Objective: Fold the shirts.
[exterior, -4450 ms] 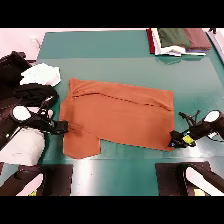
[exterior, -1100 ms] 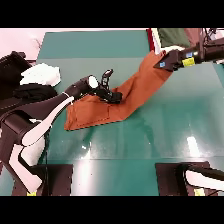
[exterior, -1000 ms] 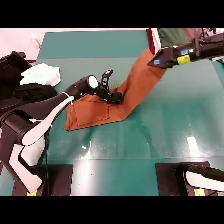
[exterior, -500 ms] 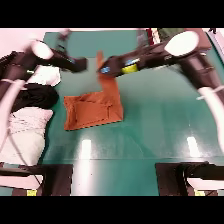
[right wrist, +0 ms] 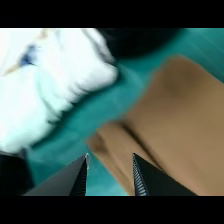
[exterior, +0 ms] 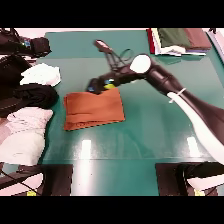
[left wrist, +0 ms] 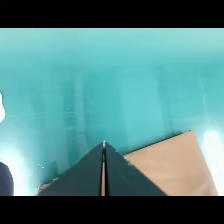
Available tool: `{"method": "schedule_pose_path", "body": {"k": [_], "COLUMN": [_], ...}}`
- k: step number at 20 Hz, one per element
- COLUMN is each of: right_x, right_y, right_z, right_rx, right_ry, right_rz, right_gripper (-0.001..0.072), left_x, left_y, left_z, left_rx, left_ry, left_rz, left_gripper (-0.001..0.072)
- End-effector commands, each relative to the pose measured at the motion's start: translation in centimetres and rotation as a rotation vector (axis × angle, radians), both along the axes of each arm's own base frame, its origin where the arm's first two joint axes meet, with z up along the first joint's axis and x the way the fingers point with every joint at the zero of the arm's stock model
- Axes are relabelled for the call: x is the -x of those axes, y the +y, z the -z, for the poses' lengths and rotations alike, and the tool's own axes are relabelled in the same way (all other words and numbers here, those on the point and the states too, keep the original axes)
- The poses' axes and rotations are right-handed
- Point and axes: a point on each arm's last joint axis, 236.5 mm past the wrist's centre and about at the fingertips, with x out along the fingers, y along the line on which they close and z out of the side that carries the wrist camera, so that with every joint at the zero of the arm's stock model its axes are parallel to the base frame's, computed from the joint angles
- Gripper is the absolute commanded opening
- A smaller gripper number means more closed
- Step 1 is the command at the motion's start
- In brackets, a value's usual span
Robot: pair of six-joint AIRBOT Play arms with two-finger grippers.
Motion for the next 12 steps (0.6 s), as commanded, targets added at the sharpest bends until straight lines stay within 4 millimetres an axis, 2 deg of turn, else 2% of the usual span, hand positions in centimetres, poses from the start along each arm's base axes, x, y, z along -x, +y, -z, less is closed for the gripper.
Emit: {"method": "schedule_pose_path", "body": {"k": [1,2,3,4,6,9,12], "right_x": [-1.9,-2.0,-2.0,-2.0,-2.2,-2.9,-3.7], "right_y": [-12.4,-15.1,-17.1,-18.2,-18.5,-15.1,-9.3], "right_z": [8.6,10.8,12.6,14.1,16.5,18.1,18.1], "right_rx": [0.255,0.262,0.255,0.231,0.156,0.063,-0.02], "right_ry": [0.16,0.24,0.315,0.39,0.511,0.596,0.613], "right_rz": [0.193,0.251,0.302,0.341,0.394,0.374,0.301], "right_gripper": [0.0389,0.0552,0.0578,0.0577,0.0573,0.0569,0.0567], "left_x": [0.5,0.6,0.7,0.8,0.9,1.0,1.2], "left_y": [-1.8,-2.5,-3.4,-4.1,-5.4,-7.4,-8.8], "left_z": [0.1,0.3,0.5,0.8,1.5,2.3,2.7], "left_rx": [-0.016,-0.017,-0.016,-0.017,-0.02,-0.022,-0.023], "left_ry": [0.002,0.005,0.009,0.016,0.03,0.045,0.047], "left_rz": [0.049,0.066,0.083,0.099,0.128,0.168,0.197], "left_gripper": [0.0026,0.0026,0.0026,0.0026,0.0026,0.0027,0.0026]}}
